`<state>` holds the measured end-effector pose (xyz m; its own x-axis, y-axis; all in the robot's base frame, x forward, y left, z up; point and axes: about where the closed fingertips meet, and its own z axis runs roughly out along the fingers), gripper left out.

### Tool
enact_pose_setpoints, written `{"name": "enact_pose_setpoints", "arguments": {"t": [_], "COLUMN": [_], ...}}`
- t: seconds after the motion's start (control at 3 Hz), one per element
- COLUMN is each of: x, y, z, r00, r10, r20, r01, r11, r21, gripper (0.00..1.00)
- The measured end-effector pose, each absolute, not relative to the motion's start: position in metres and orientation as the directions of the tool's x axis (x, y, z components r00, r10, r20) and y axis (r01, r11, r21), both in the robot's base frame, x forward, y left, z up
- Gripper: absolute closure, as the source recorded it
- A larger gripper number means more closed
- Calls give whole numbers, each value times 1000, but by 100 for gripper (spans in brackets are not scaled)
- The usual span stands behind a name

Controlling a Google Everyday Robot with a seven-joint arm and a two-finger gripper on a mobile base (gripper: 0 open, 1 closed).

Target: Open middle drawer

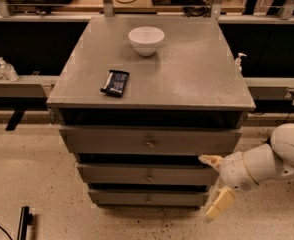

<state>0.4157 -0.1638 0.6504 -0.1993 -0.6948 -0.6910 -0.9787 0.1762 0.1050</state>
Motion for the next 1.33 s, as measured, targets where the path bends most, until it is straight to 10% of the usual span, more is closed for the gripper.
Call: {"name": "enact_pose_setpoints", "arguments": {"t": [1.33], "x": [435], "y": [-101], "z": [546], "r00": [-49], "r10": [-757], "r20": [-651], "r01": [-962], "r11": [211], "r21": [-172], "gripper": [0]}}
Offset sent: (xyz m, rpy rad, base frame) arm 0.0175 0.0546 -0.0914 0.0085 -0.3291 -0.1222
